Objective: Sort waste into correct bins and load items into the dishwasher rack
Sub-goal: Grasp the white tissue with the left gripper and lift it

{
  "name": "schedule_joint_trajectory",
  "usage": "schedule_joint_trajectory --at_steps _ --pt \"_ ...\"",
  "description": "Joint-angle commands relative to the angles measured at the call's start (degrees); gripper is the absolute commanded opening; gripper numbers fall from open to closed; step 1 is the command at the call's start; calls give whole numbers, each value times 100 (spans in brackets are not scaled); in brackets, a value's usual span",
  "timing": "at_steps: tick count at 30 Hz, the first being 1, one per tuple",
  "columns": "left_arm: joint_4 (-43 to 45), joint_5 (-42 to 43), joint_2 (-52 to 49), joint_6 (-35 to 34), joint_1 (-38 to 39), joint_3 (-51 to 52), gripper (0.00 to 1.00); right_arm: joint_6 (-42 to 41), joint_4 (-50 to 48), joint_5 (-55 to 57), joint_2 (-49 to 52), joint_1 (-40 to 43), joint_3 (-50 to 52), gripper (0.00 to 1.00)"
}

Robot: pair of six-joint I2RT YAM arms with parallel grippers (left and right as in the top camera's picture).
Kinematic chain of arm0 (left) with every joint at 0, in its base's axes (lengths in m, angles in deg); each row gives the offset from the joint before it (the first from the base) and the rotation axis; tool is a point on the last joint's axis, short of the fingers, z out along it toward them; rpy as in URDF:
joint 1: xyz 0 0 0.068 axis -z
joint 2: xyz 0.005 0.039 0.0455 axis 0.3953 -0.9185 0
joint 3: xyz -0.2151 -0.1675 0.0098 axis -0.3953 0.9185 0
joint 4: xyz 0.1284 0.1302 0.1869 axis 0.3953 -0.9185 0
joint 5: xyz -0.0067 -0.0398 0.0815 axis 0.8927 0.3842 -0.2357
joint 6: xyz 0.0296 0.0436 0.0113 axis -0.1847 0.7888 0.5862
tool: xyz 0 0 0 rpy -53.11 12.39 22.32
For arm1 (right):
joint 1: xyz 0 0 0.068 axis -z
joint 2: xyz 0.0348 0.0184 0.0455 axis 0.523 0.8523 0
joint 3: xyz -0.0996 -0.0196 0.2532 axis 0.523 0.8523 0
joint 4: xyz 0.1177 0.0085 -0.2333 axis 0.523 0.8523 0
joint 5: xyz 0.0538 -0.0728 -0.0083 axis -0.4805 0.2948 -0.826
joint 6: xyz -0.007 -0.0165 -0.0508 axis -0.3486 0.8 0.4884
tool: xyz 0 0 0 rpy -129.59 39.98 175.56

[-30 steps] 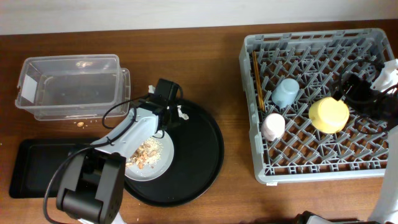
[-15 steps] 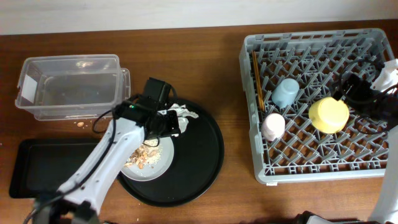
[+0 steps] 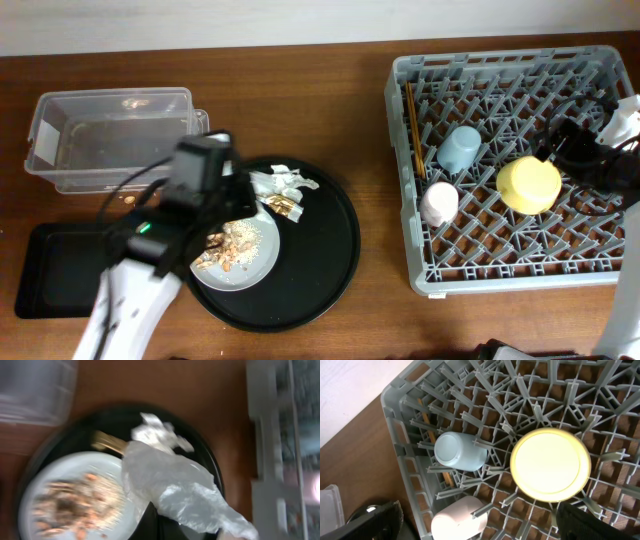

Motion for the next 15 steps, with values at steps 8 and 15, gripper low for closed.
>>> schedule_joint_trajectory --at_steps 8,15 --pt "-1121 -2492 1086 -1086 -2321 -101 1 -44 -4 52 11 26 -50 99" --pt "-662 -1722 334 -1255 -3091 -48 1 -44 -4 52 9 26 -50 99"
